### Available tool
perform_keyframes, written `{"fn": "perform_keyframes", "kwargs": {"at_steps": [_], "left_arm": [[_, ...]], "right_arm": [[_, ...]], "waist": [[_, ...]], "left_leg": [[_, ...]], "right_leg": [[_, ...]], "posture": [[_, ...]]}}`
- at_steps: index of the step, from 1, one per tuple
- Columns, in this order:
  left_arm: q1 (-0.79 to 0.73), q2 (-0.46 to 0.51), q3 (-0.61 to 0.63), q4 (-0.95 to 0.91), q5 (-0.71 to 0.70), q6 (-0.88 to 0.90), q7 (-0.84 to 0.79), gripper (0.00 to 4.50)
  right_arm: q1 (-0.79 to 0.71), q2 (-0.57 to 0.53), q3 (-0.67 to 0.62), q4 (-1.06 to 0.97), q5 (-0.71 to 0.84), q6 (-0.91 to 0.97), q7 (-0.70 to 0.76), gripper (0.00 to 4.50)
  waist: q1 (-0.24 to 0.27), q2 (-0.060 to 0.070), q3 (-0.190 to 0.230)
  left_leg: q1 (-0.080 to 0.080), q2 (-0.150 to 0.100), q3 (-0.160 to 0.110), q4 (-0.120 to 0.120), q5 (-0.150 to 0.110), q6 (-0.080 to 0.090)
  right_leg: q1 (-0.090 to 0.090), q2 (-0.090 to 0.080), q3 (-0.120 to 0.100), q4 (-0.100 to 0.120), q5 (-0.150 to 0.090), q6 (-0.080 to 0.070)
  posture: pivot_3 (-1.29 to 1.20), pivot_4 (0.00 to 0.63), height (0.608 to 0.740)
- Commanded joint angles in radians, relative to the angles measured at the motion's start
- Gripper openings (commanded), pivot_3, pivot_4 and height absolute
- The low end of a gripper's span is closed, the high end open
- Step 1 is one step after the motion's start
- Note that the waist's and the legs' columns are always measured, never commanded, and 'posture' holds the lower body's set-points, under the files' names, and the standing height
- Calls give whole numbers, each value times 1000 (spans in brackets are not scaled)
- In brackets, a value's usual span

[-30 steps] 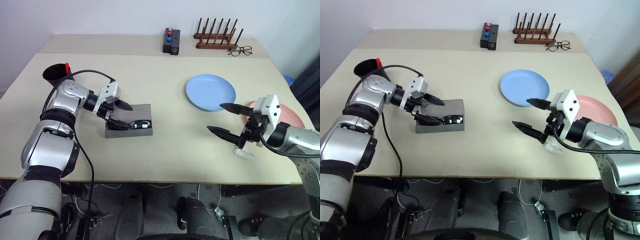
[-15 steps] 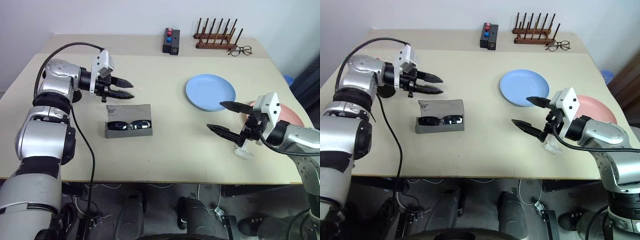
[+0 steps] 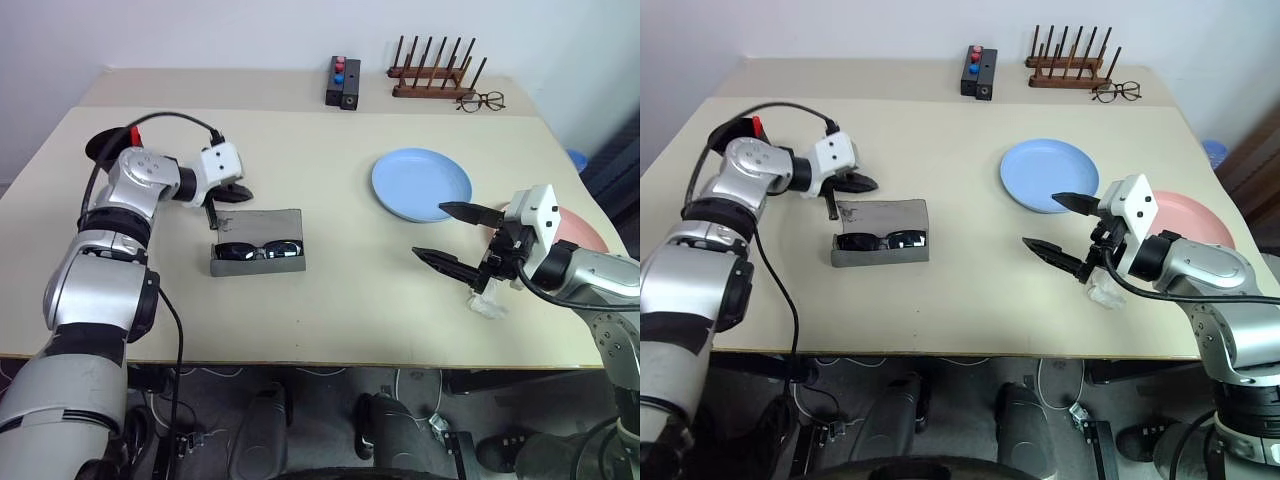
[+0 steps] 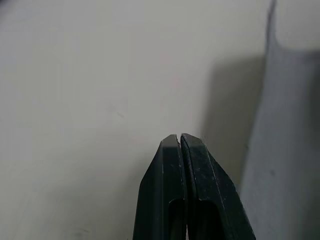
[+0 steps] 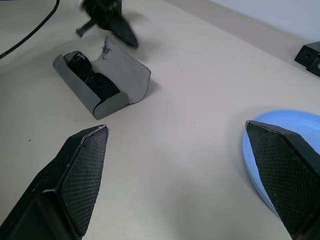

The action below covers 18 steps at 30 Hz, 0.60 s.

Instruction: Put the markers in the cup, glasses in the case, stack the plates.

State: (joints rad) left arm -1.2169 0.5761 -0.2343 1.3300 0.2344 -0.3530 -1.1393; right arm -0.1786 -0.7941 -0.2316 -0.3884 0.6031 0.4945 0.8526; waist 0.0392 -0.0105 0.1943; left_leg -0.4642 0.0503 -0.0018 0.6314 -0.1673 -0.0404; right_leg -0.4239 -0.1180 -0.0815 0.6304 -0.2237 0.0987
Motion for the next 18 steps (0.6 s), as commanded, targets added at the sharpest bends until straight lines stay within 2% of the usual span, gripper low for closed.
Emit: {"fn": "perform_keyframes", "kwargs": {"at_steps": [1, 5, 12, 18], "left_arm": [[-12, 4, 1, -9, 17, 22, -39, 23], [-14, 6, 22, -12, -4, 41, -137, 23], [-14, 25, 84, -38, -76, 87, -413, 23], [14, 35, 62, -72, -106, 47, -475, 23]], "right_arm": [[-10, -2, -20, -19, 6, -6, -3, 4500], [-9, -2, -21, -19, 6, -7, -4, 4500], [-13, 4, -16, -11, 0, -15, -7, 4500], [-16, 7, -13, -6, -4, -21, -5, 4500]], "waist": [[0, 0, 0], [-1, 0, 0], [-1, 0, 0], [-1, 0, 0]], "left_leg": [[0, 0, 0, 0, 0, 0], [0, 0, 0, 0, 0, 0], [1, 0, 0, 0, 0, 0], [0, 0, 0, 0, 0, 0]], "right_leg": [[0, 0, 0, 0, 0, 0], [0, 0, 0, 0, 0, 0], [0, 0, 0, 0, 0, 0], [0, 0, 0, 0, 0, -1]], "posture": [[0, 150, 740], [0, 150, 740], [0, 150, 740], [0, 150, 740]]}}
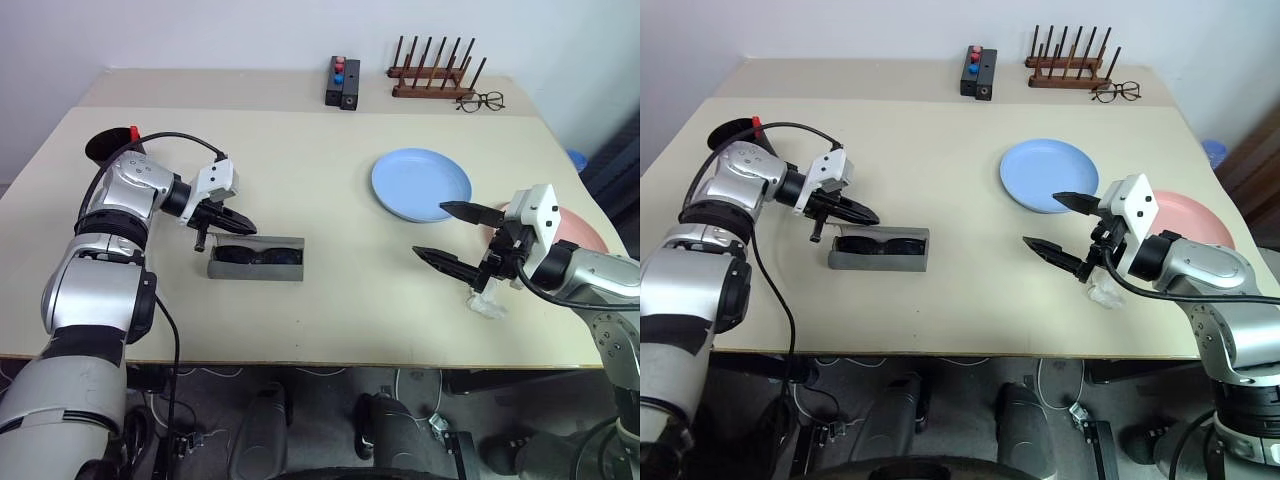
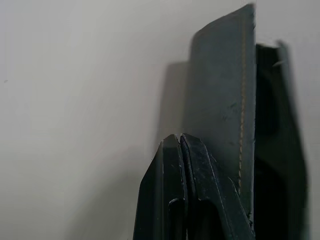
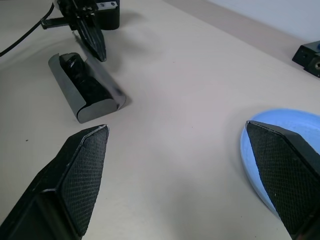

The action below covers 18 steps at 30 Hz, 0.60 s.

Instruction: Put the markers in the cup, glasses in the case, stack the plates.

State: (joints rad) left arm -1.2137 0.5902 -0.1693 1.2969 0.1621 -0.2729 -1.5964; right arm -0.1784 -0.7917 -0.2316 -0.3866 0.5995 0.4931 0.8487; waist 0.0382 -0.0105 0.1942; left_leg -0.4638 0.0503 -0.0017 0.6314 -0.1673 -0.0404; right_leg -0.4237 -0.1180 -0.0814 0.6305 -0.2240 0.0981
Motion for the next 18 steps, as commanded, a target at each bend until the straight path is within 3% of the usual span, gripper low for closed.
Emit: {"fn": "perform_keyframes", "kwargs": {"at_steps": [1, 11, 18], "left_arm": [[15, 27, -19, -48, -44, -43, -18, 23], [108, 97, -192, -168, -198, -44, -18, 23], [55, 84, -132, -152, -249, 7, -18, 23]], "right_arm": [[-15, 5, -13, -7, -2, -20, 0, 4500], [18, -8, -6, -30, 28, -6, 65, 4500], [13, -3, -5, -20, 32, -10, 88, 4500]], "waist": [[0, 0, 0], [-1, 0, 0], [1, 0, 0]], "left_leg": [[0, 0, 0, 0, 0, 0], [0, 0, 0, 0, 0, 0], [0, 0, 0, 0, 0, 0]], "right_leg": [[0, 0, 0, 0, 0, 0], [0, 0, 0, 0, 0, 0], [0, 0, 0, 0, -1, -2]], "posture": [[0, 150, 740], [0, 150, 740], [0, 150, 740]]}}
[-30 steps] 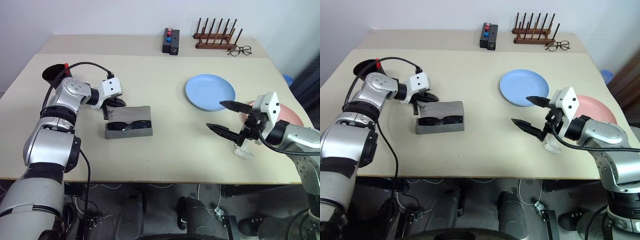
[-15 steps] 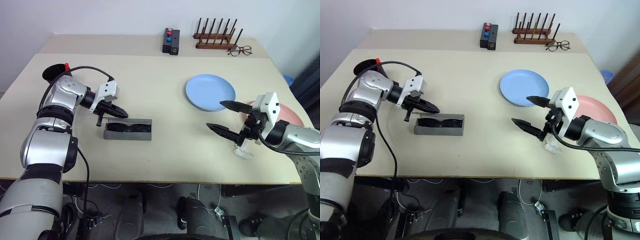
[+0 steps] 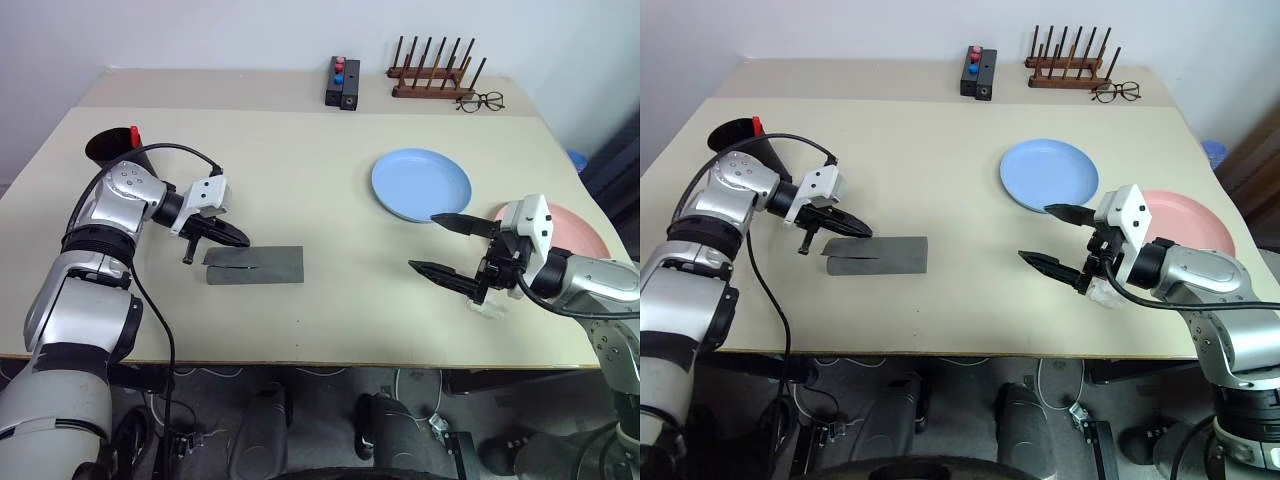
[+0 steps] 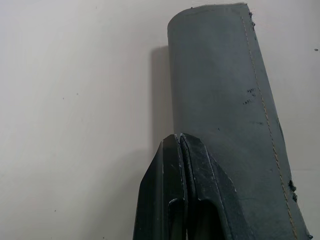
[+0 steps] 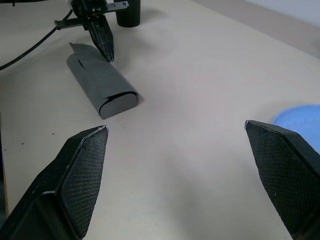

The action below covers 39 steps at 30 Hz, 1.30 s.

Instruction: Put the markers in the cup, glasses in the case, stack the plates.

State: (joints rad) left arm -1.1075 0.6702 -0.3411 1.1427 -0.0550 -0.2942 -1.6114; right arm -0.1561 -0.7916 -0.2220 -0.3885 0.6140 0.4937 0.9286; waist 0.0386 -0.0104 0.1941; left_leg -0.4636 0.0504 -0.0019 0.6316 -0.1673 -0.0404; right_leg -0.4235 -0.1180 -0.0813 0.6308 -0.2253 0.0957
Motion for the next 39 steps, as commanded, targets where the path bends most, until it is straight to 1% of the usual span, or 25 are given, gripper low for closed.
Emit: {"fn": "perform_keyframes", "kwargs": {"at_steps": [1, 5, 7, 8, 9, 11, 13, 15, 16, 17, 19, 21, 25, 29, 32, 34, 36, 38, 39], "left_arm": [[-69, 4, 53, 5, -46, 61, -3, 23], [-152, -1, 130, 22, -105, 192, -3, 23], [-196, -5, 180, 28, -142, 264, -3, 23], [-216, -5, 200, 25, -171, 319, -3, 549], [-231, -3, 214, 11, -206, 374, -3, 858], [-235, -4, 239, -29, -268, 450, -3, 1766], [-217, -3, 244, -86, -322, 521, -3, 2840], [-171, 2, 223, -174, -371, 570, -3, 3814], [-148, 7, 213, -217, -394, 595, -3, 4370], [-130, 10, 209, -252, -410, 612, -3, 4443], [-98, 9, 219, -309, -440, 657, -3, 4443], [-47, 19, 201, -383, -461, 671, -3, 4443], [48, 3, 230, -496, -432, 594, -3, 4443], [86, 0, 245, -560, -449, 623, -3, 4443], [125, -3, 271, -627, -443, 601, 4, 4443], [144, 5, 283, -667, -449, 631, 9, 4500], [168, 22, 298, -703, -454, 652, 8, 4500], [188, 33, 316, -725, -456, 659, 16, 4500], [198, 35, 323, -733, -454, 663, 20, 4500]], "right_arm": [[-9, -4, -16, -18, 16, -14, 12, 4500], [-60, 13, -36, 51, -17, -30, -42, 4500], [-78, 8, -34, 93, -62, -59, -66, 4500], [-85, 4, -27, 111, -85, -73, -73, 4500], [-92, -1, -22, 126, -99, -70, -82, 4500], [-107, -11, -10, 158, -130, -53, -105, 4500], [-128, -20, -4, 190, -153, -9, -141, 4500], [-145, -37, -6, 223, -182, 29, -176, 4500], [-144, -51, -7, 231, -195, 47, -183, 4500], [-139, -65, -9, 237, -206, 60, -185, 4500], [-128, -88, -32, 251, -201, 120, -197, 4500], [-99, -125, -36, 267, -226, 171, -209, 4500], [-70, -172, -18, 328, -274, 244, -237, 4500], [-93, -166, -1, 405, -317, 269, -275, 4500], [-107, -161, -1, 474, -324, 276, -275, 4500], [-102, -161, 11, 507, -334, 263, -263, 3929], [-106, -159, 25, 531, -344, 251, -257, 3217], [-125, -155, 29, 548, -346, 248, -254, 2760], [-133, -158, 33, 551, -354, 239, -253, 2245]], "waist": [[0, 0, 0], [-1, -1, 0], [0, -1, 0], [0, -1, 0], [-1, -1, 0], [-2, -1, 0], [-3, -1, 0], [-5, 0, 0], [-5, 0, 0], [-6, 0, 0], [-6, 0, 0], [-5, 0, 0], [-2, 0, 0], [-3, 0, 0], [-5, 1, 0], [-5, 1, 0], [-4, 1, 0], [-6, 1, 0], [-8, 1, 0]], "left_leg": [[0, 0, 0, 0, 0, 0], [0, 0, 0, 0, 0, 0], [0, 0, 0, 1, 0, 0], [0, 0, 0, 0, 0, 0], [0, 0, 0, 0, 0, 0], [0, 0, 0, -1, 0, 0], [0, 0, 0, -1, 0, 0], [0, 0, 0, -1, 0, 0], [0, 0, 0, -1, 0, 0], [0, 0, 0, -1, 0, 0], [1, 0, 0, -1, 0, 0], [0, 0, 0, -1, 0, 0], [1, 0, 0, 0, 0, 0], [1, 0, 0, 0, 0, 0], [1, 0, 1, 0, 0, 0], [1, 0, 0, -1, 0, 0], [1, 0, 1, -1, 0, 0], [1, 0, 1, 0, 0, 0], [1, 0, 1, 0, 0, 0]], "right_leg": [[0, 0, 0, 0, 0, 0], [0, 0, 0, 0, 0, 0], [0, 0, 0, 0, 0, 0], [0, 0, 0, 0, 0, 0], [0, 0, 0, 0, 0, 0], [0, 0, 0, 0, 1, 2], [0, 0, 0, 1, 1, 3], [-1, 0, 0, 1, 1, 3], [-1, 0, 0, 1, 1, 3], [-1, 0, 0, 1, 1, 3], [-1, 0, 0, 1, 1, 3], [-1, 0, 0, 1, 1, 3], [0, 0, 1, 1, 1, 2], [0, 0, 1, 1, 0, 0], [0, 0, 1, 1, 0, 0], [0, 0, 1, 1, 0, 1], [0, 0, 1, 1, 1, 2], [0, 0, 1, 1, 1, 2], [0, 0, 1, 1, 1, 2]], "posture": [[0, 150, 740], [0, 150, 740], [0, 150, 740], [0, 150, 740], [0, 150, 740], [0, 150, 740], [0, 150, 740], [0, 150, 740], [0, 150, 740], [0, 150, 740], [0, 150, 740], [0, 150, 740], [0, 150, 740], [0, 150, 740], [0, 150, 740], [0, 150, 740], [0, 150, 740], [0, 150, 740], [0, 150, 740]]}}
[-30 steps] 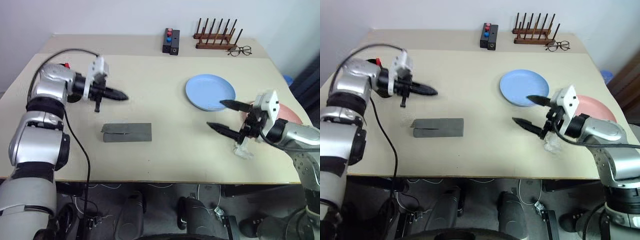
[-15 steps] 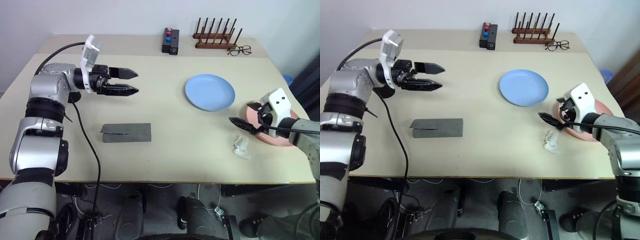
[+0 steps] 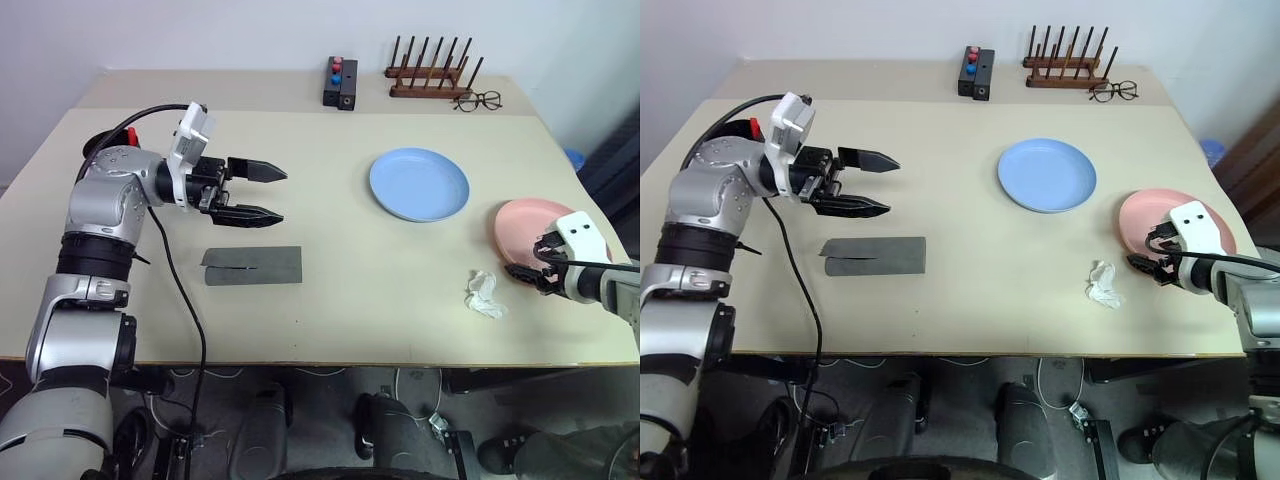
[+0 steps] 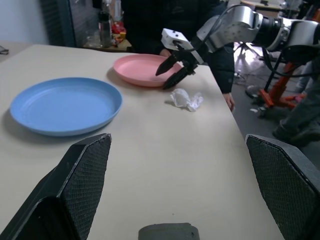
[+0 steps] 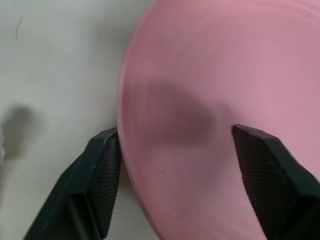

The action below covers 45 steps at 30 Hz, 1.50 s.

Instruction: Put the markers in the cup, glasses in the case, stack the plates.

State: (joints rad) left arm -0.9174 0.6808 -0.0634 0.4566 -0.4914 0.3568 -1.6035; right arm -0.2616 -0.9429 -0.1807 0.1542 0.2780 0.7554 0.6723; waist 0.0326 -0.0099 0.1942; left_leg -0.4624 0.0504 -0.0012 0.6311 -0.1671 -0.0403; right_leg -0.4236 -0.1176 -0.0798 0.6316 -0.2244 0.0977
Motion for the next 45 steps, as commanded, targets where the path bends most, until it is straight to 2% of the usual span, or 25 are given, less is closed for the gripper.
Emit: {"fn": "perform_keyframes", "kwargs": {"at_steps": [1, 3, 4, 5, 14, 18, 24, 31, 37, 44, 45], "left_arm": [[16, 25, 50, -56, -17, 15, 16, 4500], [32, 23, 59, -79, -21, 28, 24, 4500], [39, 22, 64, -90, -25, 35, 29, 4500], [45, 20, 70, -97, -27, 40, 35, 4500], [43, -20, 129, -75, -9, -9, 119, 4500], [37, -23, 141, -50, 3, -34, 154, 4500], [62, 2, 167, -62, -1, -41, 181, 4500], [112, 42, 194, -101, -1, -38, 215, 4500], [169, 64, 221, -170, -22, -8, 248, 4500], [166, 63, 221, -174, -21, -3, 260, 4500], [162, 61, 219, -174, -20, -2, 261, 4500]], "right_arm": [[-35, -10, -7, 9, -21, -28, 3, 1739], [-50, -18, -6, 10, -26, -33, 4, 882], [-61, -22, -8, 5, -28, -36, 5, 282], [-72, -23, -12, 2, -31, -35, 2, 36], [-220, 16, -10, -66, -27, -80, -16, 36], [-312, 74, 26, -74, -33, -94, -21, 36], [-464, 225, 134, 1, -75, -181, -27, 36], [-495, 331, 238, 96, -147, -333, -9, 36], [-488, 384, 261, 136, -158, -389, 24, 36], [-492, 421, 280, 133, -170, -432, 55, 36], [-496, 427, 267, 137, -159, -421, 56, 324]], "waist": [[-4, 0, 0], [-5, 0, 0], [-5, 0, 0], [-5, 0, 0], [-18, 0, 0], [-28, 0, 0], [-44, 0, 0], [-42, 0, 0], [-46, 0, 0], [-46, 0, 0], [-45, 0, 0]], "left_leg": [[0, 0, 0, 0, 0, 0], [0, 0, 0, 0, 0, 0], [0, 0, 0, 0, 0, 0], [0, 0, 0, 0, 0, 0], [0, 0, 0, 0, 0, 0], [0, 0, 0, -1, 0, 0], [1, 0, 0, -2, 0, 0], [0, 0, 0, -2, 0, 0], [1, 0, 0, -2, 0, 0], [1, 0, 0, -2, 0, 0], [1, 0, 0, -2, 0, 0]], "right_leg": [[0, 0, 0, 0, 0, 0], [0, 0, 0, 0, 0, 0], [0, 0, 0, 0, 0, 0], [0, 0, 0, 0, 0, 0], [0, 0, 0, 0, 0, 0], [0, 0, 0, 0, 1, 1], [0, 0, 0, 1, 1, 2], [0, 0, 0, 1, 0, 3], [0, 0, 0, 1, 0, 3], [0, 0, 0, 1, 0, 3], [0, 0, 0, 1, 0, 3]], "posture": [[0, 150, 740], [0, 150, 740], [0, 150, 740], [0, 150, 740], [0, 150, 740], [0, 150, 740], [0, 150, 740], [0, 150, 740], [0, 150, 740], [0, 150, 740], [0, 150, 740]]}}
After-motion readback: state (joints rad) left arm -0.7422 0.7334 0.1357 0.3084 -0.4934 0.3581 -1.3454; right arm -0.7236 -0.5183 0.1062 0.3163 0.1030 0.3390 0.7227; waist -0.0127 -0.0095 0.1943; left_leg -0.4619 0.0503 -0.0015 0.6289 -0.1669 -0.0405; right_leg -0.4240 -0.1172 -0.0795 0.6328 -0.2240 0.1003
